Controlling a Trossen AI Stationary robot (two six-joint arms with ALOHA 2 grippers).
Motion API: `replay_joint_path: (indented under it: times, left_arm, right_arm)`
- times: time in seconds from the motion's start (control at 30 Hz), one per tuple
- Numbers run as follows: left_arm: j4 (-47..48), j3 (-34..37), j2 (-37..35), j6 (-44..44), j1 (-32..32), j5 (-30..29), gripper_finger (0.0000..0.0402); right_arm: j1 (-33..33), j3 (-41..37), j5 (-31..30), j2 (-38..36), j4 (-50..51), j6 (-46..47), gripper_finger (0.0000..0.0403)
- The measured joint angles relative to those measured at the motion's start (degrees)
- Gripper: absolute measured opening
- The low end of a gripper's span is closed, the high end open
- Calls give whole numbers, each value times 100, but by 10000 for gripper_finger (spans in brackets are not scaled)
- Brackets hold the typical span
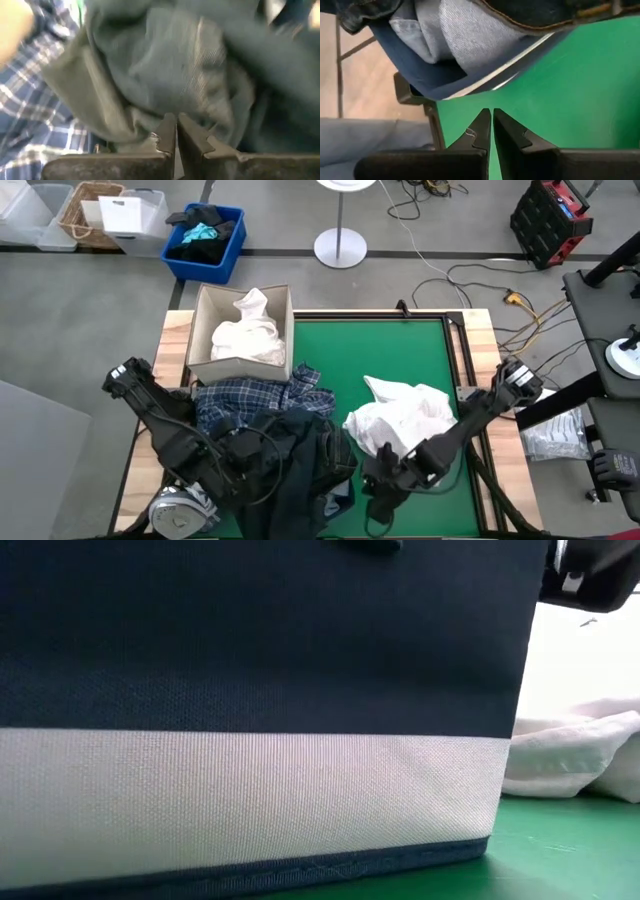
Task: Sort clothes
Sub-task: Put the white shirt into the white laundry organizer
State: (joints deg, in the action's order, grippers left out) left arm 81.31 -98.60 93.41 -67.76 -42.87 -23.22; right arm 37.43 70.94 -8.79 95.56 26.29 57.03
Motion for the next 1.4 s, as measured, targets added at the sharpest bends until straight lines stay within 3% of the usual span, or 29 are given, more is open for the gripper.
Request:
replay_joint_path:
  times: [0.13, 0.37, 0.7, 0.9, 1.03, 1.17, 1.4]
  left_arm:
    - [58, -479, 0, 42, -2, -761, 0]
    - [70, -1316, 0, 719, -2, -1774, 0]
    - [427, -1677, 0, 1303, 2, -2093, 0]
    - [468, -1645, 4, 1524, 0, -2129, 0]
    - [558, -1724, 9, 1668, -9, -2127, 0]
    - [679, -1941, -4, 1918, -7, -2128, 0]
    - [874, -2471, -17, 2239, 45, -2410, 0]
  right_arm:
    - [118, 20, -442, 215, -264, -2, 12]
    - [107, 560, -530, 894, -287, -336, 12]
    - [73, 1790, -427, 1782, -141, -850, 12]
    - [51, 2260, -514, 2035, 728, -353, 12]
    - [149, 2557, -517, 1966, 2149, 193, 12]
    - [201, 2906, -503, 1699, 3528, 550, 12]
    - [-95, 3084, -801, 1118, 4366, 750, 12]
